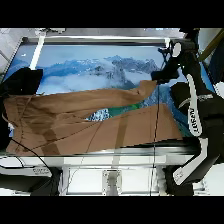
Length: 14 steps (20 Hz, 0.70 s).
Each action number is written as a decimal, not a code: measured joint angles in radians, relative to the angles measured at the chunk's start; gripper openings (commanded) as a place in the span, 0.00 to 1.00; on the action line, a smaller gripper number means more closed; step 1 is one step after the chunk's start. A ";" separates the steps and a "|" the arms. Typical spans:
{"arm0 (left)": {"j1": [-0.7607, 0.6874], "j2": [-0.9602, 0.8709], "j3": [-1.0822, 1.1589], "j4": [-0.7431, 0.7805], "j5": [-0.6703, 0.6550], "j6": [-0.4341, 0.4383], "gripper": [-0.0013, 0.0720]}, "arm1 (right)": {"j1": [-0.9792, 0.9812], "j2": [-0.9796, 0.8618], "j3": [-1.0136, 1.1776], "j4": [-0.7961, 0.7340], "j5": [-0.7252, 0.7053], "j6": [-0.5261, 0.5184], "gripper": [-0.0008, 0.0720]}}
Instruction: Fold the clothes and pants, and hang the long-sleeved shirts on hangers.
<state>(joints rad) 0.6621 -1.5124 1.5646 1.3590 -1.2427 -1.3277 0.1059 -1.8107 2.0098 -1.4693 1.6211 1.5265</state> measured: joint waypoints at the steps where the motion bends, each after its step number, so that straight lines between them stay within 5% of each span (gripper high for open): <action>1: 0.004 0.016 0.000 0.009 -0.001 0.000 0.06 | 0.011 0.010 0.000 0.025 -0.011 0.000 0.17; 3: 0.007 0.039 0.000 0.002 -0.001 -0.002 0.06 | 0.031 0.016 -0.002 0.045 -0.055 0.000 0.51; 14: 0.012 0.064 0.000 -0.003 -0.002 -0.003 0.06 | -0.090 -0.124 -0.003 0.024 -0.317 0.096 0.51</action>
<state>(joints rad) 0.6739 -1.4483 1.5646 1.3560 -1.2442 -1.3312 0.0158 -1.9343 2.0068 -1.4448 1.3041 1.6222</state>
